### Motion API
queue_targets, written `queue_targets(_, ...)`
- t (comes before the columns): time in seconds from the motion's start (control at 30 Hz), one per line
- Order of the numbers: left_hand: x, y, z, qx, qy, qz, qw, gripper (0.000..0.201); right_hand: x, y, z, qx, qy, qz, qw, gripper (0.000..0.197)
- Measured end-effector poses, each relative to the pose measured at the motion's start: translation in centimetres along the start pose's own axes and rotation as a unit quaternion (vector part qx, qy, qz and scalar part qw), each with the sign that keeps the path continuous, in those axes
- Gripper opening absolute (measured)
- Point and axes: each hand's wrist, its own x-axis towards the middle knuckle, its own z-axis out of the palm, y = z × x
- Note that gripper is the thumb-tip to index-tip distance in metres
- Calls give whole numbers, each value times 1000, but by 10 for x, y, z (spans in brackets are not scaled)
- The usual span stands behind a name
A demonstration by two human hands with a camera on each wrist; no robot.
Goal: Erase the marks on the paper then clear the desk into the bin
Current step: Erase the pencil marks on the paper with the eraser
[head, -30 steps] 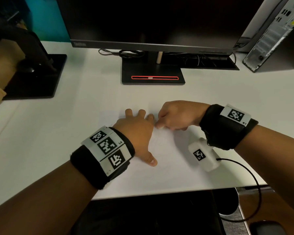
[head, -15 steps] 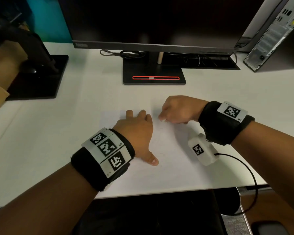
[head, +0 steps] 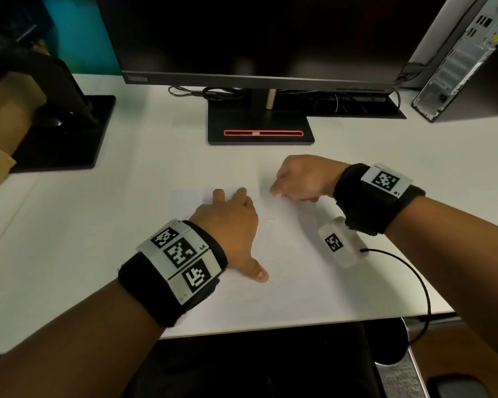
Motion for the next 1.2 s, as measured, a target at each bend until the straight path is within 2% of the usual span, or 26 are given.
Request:
queue_targets(0.03, -1, 0, 0, 1, -1, -1, 1000, 129, 0, -1, 0, -8, 1, -5, 1000, 34)
queue_targets(0.17, -1, -1, 0, -2, 2, -2, 1000, 126, 1, -8, 10, 16, -85, -23, 996, 33)
queue_targets(0.3, -3, -1, 1, 2, 2, 2, 1000, 132, 0, 10, -3, 25, 19, -22, 999, 31)
queue_targets(0.47, -10, 2, 3, 13, -2, 17, 1000, 133, -31, 28, 2, 48, 69, -101, 991, 19)
queue_targets(0.63, -14, 11, 4, 16, 6, 26, 1000, 133, -44, 40, 10, -15, 93, -157, 983, 10)
queue_targets(0.83, -15, 12, 4, 9, 6, 27, 1000, 131, -44, 35, 24, -82, 55, -210, 973, 11)
queue_targets(0.97, -16, 13, 3, 12, 4, 28, 1000, 129, -36, 45, 19, -110, 123, -171, 971, 9)
queue_targets(1.1, -16, 13, 2, 13, 1, 29, 999, 127, -45, 36, 31, -125, 85, -202, 968, 16)
queue_targets(1.2, -16, 13, 2, 17, 2, 30, 999, 127, -39, 42, 23, -111, 117, -165, 973, 19)
